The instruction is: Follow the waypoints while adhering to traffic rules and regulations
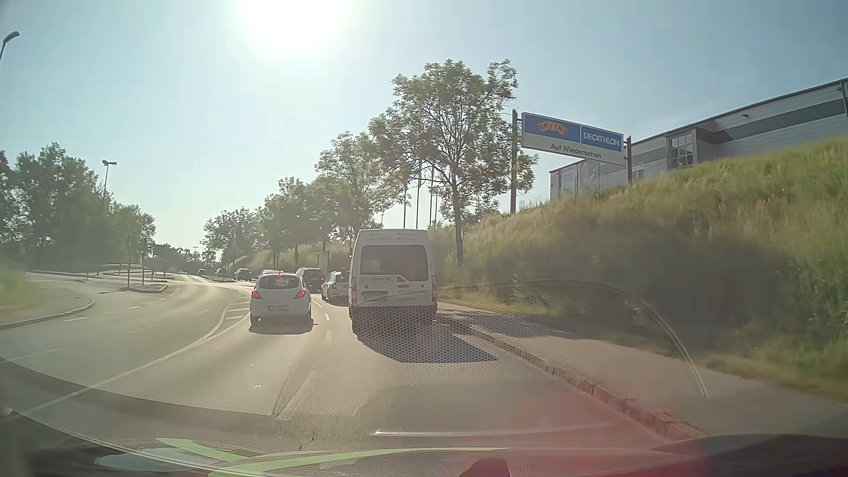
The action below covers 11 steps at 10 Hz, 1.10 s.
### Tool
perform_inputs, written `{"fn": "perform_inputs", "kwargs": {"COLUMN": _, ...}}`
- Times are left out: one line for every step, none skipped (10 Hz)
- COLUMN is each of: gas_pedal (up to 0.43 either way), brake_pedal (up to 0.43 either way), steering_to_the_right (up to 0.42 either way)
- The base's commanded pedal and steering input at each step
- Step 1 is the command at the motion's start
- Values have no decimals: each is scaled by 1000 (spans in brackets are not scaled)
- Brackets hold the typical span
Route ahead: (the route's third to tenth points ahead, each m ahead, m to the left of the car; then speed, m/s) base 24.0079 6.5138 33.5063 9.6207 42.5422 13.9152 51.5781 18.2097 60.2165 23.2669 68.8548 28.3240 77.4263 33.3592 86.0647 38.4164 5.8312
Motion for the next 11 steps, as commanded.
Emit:
{"fn": "perform_inputs", "kwargs": {"gas_pedal": 260, "brake_pedal": 0, "steering_to_the_right": -59}}
{"fn": "perform_inputs", "kwargs": {"gas_pedal": 260, "brake_pedal": 0, "steering_to_the_right": -61}}
{"fn": "perform_inputs", "kwargs": {"gas_pedal": 260, "brake_pedal": 0, "steering_to_the_right": -62}}
{"fn": "perform_inputs", "kwargs": {"gas_pedal": 268, "brake_pedal": 0, "steering_to_the_right": -62}}
{"fn": "perform_inputs", "kwargs": {"gas_pedal": 287, "brake_pedal": 0, "steering_to_the_right": -63}}
{"fn": "perform_inputs", "kwargs": {"gas_pedal": 287, "brake_pedal": 0, "steering_to_the_right": -63}}
{"fn": "perform_inputs", "kwargs": {"gas_pedal": 287, "brake_pedal": 0, "steering_to_the_right": -63}}
{"fn": "perform_inputs", "kwargs": {"gas_pedal": 287, "brake_pedal": 0, "steering_to_the_right": -63}}
{"fn": "perform_inputs", "kwargs": {"gas_pedal": 280, "brake_pedal": 0, "steering_to_the_right": -63}}
{"fn": "perform_inputs", "kwargs": {"gas_pedal": 280, "brake_pedal": 0, "steering_to_the_right": -62}}
{"fn": "perform_inputs", "kwargs": {"gas_pedal": 280, "brake_pedal": 0, "steering_to_the_right": -62}}
